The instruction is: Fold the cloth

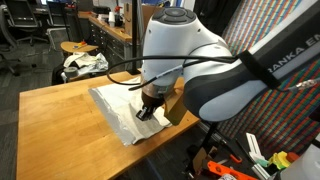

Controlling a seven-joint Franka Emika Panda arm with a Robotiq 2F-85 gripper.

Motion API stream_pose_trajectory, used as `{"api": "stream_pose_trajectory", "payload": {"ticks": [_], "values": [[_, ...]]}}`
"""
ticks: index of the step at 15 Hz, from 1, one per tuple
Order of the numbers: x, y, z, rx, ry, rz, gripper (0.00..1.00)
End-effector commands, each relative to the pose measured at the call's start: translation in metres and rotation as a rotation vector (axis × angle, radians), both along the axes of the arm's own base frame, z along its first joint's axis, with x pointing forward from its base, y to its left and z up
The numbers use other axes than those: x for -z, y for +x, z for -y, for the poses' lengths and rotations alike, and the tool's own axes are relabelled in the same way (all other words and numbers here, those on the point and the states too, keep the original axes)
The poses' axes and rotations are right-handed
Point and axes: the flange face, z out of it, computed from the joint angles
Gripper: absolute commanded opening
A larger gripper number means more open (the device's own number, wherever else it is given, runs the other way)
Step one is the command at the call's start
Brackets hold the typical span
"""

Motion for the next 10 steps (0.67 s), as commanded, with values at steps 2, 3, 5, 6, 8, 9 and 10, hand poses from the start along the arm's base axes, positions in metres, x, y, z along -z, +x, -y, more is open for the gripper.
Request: {"api": "stream_pose_trajectory", "payload": {"ticks": [2,3,5,6,8,9,10], "values": [[0.009,-0.011,-0.015,-0.006,0.01,0.001,0.02],[0.01,-0.012,-0.018,-0.004,0.012,-0.001,0.02],[0.014,-0.015,-0.025,0.002,0.017,-0.002,0.02],[0.016,-0.017,-0.028,0.006,0.019,-0.001,0.02],[0.018,-0.02,-0.034,0.014,0.021,0.001,0.02],[0.02,-0.021,-0.037,0.016,0.019,0.002,0.02],[0.021,-0.022,-0.039,0.02,0.022,0.008,0.02]]}}
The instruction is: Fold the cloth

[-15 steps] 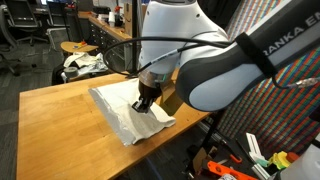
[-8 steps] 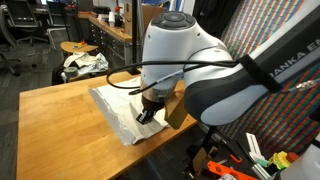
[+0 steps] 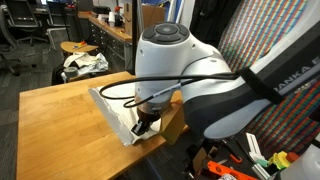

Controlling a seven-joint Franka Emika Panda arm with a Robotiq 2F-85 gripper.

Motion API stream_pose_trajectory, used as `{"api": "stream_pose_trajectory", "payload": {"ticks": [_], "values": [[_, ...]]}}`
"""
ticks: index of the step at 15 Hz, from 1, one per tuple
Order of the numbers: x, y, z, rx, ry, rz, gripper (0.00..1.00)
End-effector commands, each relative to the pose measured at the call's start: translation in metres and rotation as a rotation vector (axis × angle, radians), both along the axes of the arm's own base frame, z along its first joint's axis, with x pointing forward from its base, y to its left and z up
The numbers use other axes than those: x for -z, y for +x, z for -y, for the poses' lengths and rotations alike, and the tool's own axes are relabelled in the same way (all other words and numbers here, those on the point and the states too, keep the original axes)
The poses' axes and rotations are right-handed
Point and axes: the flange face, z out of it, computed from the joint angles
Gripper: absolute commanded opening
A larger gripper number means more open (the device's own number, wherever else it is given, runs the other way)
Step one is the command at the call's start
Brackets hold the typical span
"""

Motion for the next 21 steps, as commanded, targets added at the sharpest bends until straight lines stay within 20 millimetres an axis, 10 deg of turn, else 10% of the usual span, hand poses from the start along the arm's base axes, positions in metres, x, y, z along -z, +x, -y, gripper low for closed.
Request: {"api": "stream_pose_trajectory", "payload": {"ticks": [1,3,6,14,21], "values": [[0.0,-0.001,-0.013,0.014,0.023,0.033,0.02],[0.001,-0.001,-0.015,0.029,0.028,0.04,0.3],[-0.001,0.003,-0.013,0.049,0.037,0.048,0.39],[-0.029,0.041,0.04,0.115,0.11,-0.027,0.99],[-0.009,0.059,0.107,0.098,0.138,-0.286,1.0]]}}
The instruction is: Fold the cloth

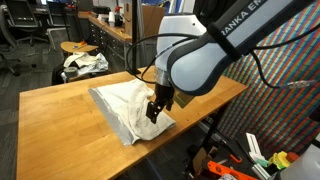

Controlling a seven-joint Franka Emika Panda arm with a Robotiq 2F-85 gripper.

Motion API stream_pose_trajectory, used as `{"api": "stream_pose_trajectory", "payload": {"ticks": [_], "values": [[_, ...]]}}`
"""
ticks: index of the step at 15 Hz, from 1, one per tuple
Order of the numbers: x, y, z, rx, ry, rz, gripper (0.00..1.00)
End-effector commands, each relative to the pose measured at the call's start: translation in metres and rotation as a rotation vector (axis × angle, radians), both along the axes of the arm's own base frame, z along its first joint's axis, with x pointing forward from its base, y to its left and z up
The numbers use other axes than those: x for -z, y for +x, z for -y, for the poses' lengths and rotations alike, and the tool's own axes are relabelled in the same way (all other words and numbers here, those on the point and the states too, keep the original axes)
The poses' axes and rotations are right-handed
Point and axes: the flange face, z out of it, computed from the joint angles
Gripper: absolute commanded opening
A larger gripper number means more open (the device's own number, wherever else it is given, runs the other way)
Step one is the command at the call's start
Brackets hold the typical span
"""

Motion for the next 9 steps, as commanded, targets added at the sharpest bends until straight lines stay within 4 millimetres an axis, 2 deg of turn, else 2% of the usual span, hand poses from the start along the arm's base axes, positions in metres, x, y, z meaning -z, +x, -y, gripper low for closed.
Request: {"api": "stream_pose_trajectory", "payload": {"ticks": [1,9], "values": [[0.004,0.006,0.017,-0.029,0.06,-0.101,0.99],[0.013,0.011,0.04,0.005,0.204,-0.144,1.0]]}}
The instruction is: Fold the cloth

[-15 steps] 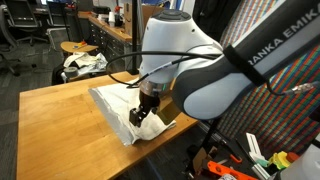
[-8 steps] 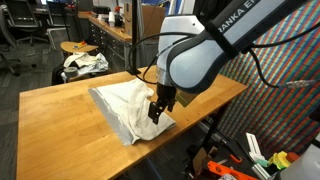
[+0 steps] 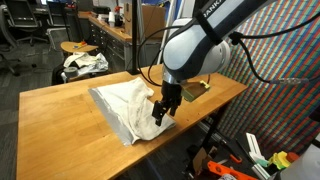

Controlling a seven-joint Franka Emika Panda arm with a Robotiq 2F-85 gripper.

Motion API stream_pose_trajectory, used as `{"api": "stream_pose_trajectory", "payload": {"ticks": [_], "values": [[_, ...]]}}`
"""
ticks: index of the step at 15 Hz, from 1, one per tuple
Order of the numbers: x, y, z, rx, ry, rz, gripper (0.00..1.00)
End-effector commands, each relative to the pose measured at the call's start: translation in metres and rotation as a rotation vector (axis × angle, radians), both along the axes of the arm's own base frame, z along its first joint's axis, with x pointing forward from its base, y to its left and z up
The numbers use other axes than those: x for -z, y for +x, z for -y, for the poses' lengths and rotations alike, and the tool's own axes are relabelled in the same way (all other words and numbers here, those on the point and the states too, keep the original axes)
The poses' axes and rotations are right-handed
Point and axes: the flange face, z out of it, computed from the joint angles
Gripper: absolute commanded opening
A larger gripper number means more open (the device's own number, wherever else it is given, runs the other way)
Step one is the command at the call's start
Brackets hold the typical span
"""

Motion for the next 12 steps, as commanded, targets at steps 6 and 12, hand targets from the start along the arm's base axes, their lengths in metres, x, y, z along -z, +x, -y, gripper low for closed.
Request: {"api": "stream_pose_trajectory", "payload": {"ticks": [6,12], "values": [[0.024,0.008,0.01,0.029,0.083,-0.036,1.0],[0.038,0.017,0.02,0.063,0.075,-0.032,1.0]]}}
